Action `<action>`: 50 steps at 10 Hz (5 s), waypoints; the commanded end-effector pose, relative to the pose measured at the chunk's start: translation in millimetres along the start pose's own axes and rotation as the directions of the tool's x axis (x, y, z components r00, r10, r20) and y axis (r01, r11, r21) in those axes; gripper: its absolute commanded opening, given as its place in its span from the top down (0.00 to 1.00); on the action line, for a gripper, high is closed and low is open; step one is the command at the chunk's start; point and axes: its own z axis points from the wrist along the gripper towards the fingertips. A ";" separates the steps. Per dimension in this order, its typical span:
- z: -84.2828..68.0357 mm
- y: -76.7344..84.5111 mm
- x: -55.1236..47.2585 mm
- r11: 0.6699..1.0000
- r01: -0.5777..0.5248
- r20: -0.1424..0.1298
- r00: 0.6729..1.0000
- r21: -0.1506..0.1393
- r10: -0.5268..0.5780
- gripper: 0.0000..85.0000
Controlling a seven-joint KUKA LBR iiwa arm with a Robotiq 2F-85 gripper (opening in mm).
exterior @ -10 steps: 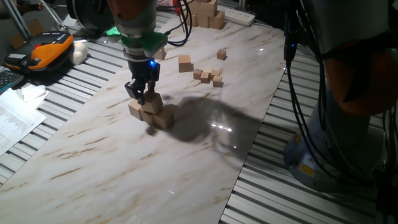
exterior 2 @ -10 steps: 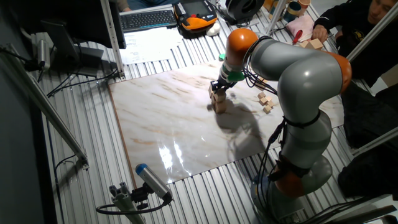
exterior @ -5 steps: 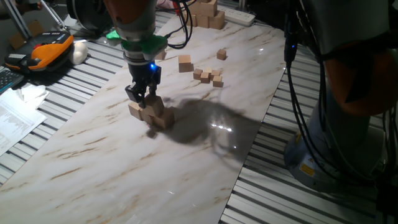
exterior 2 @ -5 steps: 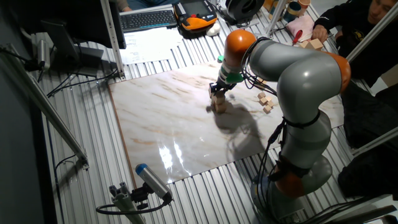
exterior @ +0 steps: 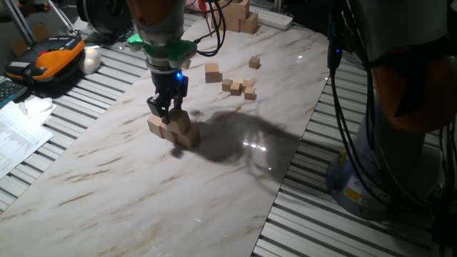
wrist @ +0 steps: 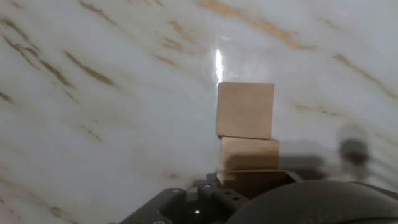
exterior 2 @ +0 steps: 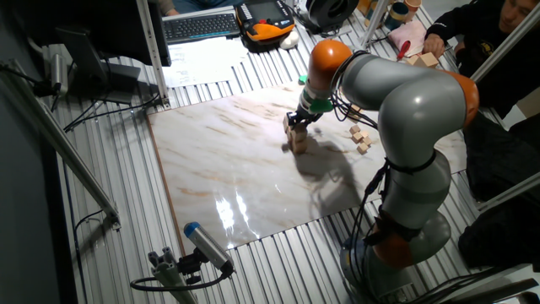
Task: Stack the blocks into a pyramid shape
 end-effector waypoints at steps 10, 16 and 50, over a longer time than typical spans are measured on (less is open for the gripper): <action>-0.8 -3.4 -1.6 0.999 -0.042 0.012 0.999 -0.009 0.042 1.00; -1.1 -0.1 -0.6 0.998 -0.054 0.063 0.997 0.017 0.053 0.80; -48.5 -58.1 -28.0 0.997 0.076 -0.025 0.997 0.006 -0.076 1.00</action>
